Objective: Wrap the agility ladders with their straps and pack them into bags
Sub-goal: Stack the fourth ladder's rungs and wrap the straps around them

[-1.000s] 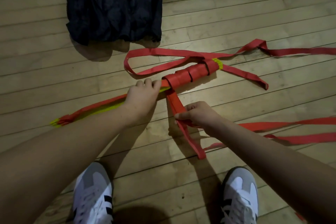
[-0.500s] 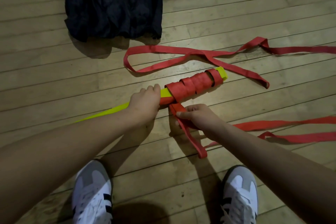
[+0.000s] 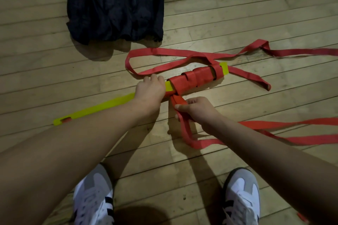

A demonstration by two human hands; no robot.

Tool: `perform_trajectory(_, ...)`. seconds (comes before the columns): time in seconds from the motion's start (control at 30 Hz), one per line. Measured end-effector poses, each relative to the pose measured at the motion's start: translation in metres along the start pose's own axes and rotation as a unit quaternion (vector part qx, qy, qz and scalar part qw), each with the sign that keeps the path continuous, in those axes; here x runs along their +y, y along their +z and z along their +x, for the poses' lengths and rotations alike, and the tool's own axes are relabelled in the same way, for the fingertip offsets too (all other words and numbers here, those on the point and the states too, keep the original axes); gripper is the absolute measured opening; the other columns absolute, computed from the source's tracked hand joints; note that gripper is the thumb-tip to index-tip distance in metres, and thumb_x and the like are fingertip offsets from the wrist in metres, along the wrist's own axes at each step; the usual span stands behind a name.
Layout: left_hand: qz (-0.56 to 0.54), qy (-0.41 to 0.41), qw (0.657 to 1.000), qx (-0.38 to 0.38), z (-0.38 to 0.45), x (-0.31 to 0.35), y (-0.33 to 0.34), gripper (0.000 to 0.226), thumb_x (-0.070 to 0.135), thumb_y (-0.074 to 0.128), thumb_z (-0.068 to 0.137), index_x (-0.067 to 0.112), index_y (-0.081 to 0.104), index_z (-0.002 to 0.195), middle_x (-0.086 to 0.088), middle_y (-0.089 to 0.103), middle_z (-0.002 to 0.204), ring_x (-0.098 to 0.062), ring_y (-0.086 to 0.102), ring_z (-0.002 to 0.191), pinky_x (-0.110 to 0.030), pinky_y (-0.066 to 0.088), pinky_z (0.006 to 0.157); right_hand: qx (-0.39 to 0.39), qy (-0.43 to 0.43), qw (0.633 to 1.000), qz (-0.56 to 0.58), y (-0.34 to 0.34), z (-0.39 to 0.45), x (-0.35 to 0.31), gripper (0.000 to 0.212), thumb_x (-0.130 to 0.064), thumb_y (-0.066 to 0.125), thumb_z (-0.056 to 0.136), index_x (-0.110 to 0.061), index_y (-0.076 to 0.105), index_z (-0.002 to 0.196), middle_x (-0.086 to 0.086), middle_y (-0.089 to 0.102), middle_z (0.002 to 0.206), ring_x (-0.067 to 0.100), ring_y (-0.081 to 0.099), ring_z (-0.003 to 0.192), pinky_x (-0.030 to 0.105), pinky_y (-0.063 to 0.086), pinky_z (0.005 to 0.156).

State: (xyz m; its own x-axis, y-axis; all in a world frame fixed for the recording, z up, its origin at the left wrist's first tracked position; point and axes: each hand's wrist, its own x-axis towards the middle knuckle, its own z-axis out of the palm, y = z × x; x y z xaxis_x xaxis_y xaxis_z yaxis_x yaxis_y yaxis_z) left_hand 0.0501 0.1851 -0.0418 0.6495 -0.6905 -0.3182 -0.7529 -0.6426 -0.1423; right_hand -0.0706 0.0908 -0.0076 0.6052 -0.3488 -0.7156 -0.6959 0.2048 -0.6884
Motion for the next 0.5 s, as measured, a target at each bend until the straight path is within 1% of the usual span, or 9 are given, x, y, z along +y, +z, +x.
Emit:
perform_trajectory(0.1, 0.039, 0.002, 0.999, 0.034, -0.001, 0.000, 0.002, 0.060, 0.021, 0.061, 0.090, -0.002, 0.032, 0.137, -0.018, 0.046, 0.126, -0.031, 0.048, 0.115, -0.034, 0.047, 0.082, -0.022, 0.000, 1.000, -0.004, -0.001, 0.003, 0.000, 0.016, -0.005, 0.065, 0.088, -0.005, 0.062, 0.072, 0.013, 0.068, 0.071, 0.016, 0.064, 0.059, 0.017, 0.049, 0.051)
perform_trajectory(0.17, 0.076, 0.052, 0.994, 0.053, -0.007, -0.001, 0.012, 0.053, 0.031, 0.061, 0.089, 0.000, 0.046, 0.129, -0.014, 0.049, 0.120, -0.027, 0.050, 0.108, -0.032, 0.046, 0.082, -0.028, 0.003, 1.000, -0.001, -0.002, 0.004, 0.002, 0.013, -0.004, 0.065, 0.087, -0.004, 0.064, 0.074, 0.011, 0.069, 0.071, 0.015, 0.064, 0.061, 0.018, 0.050, 0.054)
perform_trajectory(0.2, 0.090, 0.070, 0.992, 0.062, -0.012, -0.002, 0.016, 0.056, 0.041, 0.067, 0.082, 0.003, 0.054, 0.121, -0.011, 0.052, 0.115, -0.025, 0.053, 0.103, -0.030, 0.046, 0.078, -0.027, 0.006, 1.000, 0.001, -0.002, 0.005, 0.005, 0.011, -0.004, 0.065, 0.087, -0.003, 0.065, 0.076, 0.010, 0.069, 0.071, 0.015, 0.065, 0.063, 0.019, 0.052, 0.057)
perform_trajectory(0.27, 0.098, 0.087, 0.989, 0.069, -0.022, -0.006, 0.023, 0.075, 0.061, 0.076, 0.060, 0.006, 0.064, 0.109, -0.009, 0.059, 0.105, -0.023, 0.058, 0.089, -0.030, 0.048, 0.071, -0.016, 0.012, 1.000, 0.012, 0.000, 0.006, 0.011, 0.009, -0.001, 0.065, 0.086, -0.002, 0.066, 0.078, 0.010, 0.068, 0.071, 0.016, 0.065, 0.063, 0.019, 0.054, 0.059)
perform_trajectory(0.3, 0.079, 0.101, 0.988, 0.080, -0.027, -0.008, 0.029, 0.079, 0.062, 0.078, 0.056, 0.004, 0.065, 0.108, -0.011, 0.060, 0.103, -0.025, 0.059, 0.086, -0.031, 0.049, 0.070, -0.009, 0.014, 1.000, 0.020, 0.001, 0.007, 0.014, 0.009, 0.000, 0.065, 0.086, -0.001, 0.066, 0.078, 0.011, 0.067, 0.071, 0.017, 0.064, 0.063, 0.020, 0.054, 0.059)
perform_trajectory(0.33, 0.053, 0.118, 0.988, 0.086, -0.031, -0.009, 0.035, 0.076, 0.058, 0.078, 0.060, 0.002, 0.063, 0.110, -0.015, 0.060, 0.104, -0.029, 0.060, 0.086, -0.034, 0.050, 0.070, -0.005, 0.015, 1.000, 0.024, 0.001, 0.009, 0.017, 0.008, 0.001, 0.065, 0.086, 0.000, 0.066, 0.078, 0.012, 0.067, 0.071, 0.019, 0.064, 0.064, 0.021, 0.055, 0.059)
perform_trajectory(0.4, 0.009, 0.146, 0.984, 0.103, -0.042, -0.009, 0.043, 0.060, 0.039, 0.077, 0.071, 0.001, 0.060, 0.114, -0.024, 0.059, 0.106, -0.037, 0.061, 0.083, -0.039, 0.053, 0.070, 0.002, 0.018, 1.000, 0.016, 0.000, 0.011, 0.022, 0.004, -0.001, 0.067, 0.084, 0.001, 0.066, 0.081, 0.016, 0.066, 0.075, 0.023, 0.064, 0.070, 0.029, 0.054, 0.068)
perform_trajectory(0.43, -0.005, 0.151, 0.982, 0.109, -0.047, -0.008, 0.046, 0.053, 0.030, 0.075, 0.072, 0.002, 0.060, 0.115, -0.027, 0.060, 0.105, -0.040, 0.062, 0.080, -0.040, 0.053, 0.068, 0.006, 0.020, 1.000, 0.003, -0.001, 0.012, 0.024, 0.006, -0.002, 0.069, 0.083, 0.000, 0.065, 0.079, 0.017, 0.065, 0.076, 0.024, 0.063, 0.071, 0.031, 0.053, 0.071)
perform_trajectory(0.5, -0.013, 0.150, 0.984, 0.091, -0.053, -0.005, 0.044, 0.053, 0.026, 0.074, 0.071, 0.006, 0.059, 0.118, -0.027, 0.061, 0.105, -0.039, 0.063, 0.077, -0.038, 0.053, 0.065, 0.009, 0.026, 0.999, -0.024, -0.004, 0.011, 0.029, 0.012, -0.004, 0.072, 0.081, -0.002, 0.063, 0.073, 0.017, 0.063, 0.075, 0.023, 0.060, 0.070, 0.030, 0.050, 0.068)
